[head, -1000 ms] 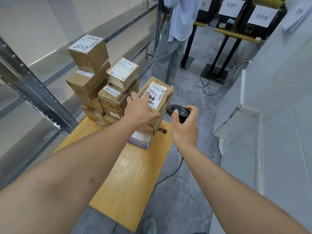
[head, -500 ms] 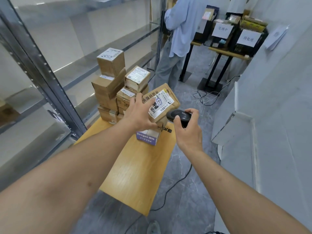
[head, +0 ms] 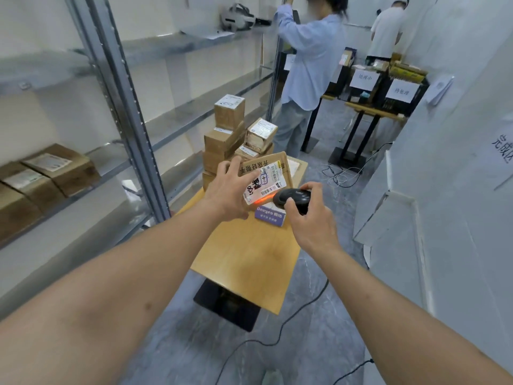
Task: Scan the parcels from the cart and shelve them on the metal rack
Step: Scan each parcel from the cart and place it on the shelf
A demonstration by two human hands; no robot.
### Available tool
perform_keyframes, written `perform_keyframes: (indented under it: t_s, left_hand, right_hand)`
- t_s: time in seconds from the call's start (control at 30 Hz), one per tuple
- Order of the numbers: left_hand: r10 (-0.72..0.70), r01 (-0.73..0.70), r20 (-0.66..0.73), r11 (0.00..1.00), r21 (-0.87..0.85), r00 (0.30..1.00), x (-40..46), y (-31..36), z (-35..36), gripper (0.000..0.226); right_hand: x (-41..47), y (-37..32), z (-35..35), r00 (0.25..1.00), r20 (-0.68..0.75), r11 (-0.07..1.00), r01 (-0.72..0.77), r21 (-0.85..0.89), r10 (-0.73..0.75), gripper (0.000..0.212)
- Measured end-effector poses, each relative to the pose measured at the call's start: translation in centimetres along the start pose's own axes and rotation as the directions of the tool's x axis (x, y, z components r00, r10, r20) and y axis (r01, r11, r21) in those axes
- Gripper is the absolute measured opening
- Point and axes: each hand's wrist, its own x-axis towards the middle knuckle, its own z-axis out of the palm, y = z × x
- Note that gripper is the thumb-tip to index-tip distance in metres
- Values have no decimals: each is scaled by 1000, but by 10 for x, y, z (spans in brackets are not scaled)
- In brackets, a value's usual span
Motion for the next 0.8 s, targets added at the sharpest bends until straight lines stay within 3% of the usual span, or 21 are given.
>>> perform_keyframes:
  t_s: [0.23, 0.53, 0.67, 0.8]
  left_hand:
    - [-51, 53, -20, 995, 90, 998, -57, -35, -23, 125]
    - [-212, 214, -45, 976, 45, 976, -106, -59, -37, 122]
    - [-403, 401, -38, 914, -52, 914, -127, -60, -41, 116]
    - [-596, 588, -21, 798, -130, 803, -148, -63, -45, 107]
  right_hand:
    - [-35, -43, 11, 993, 35, 993, 117, 1, -117, 41]
    - [-48, -66, 30, 959, 127, 967, 245, 74, -253, 29]
    - [-53, -82, 44, 960, 136, 948, 206, 241, -243, 27]
    - [-60, -99, 69, 961, 183, 925, 134, 355, -209, 25]
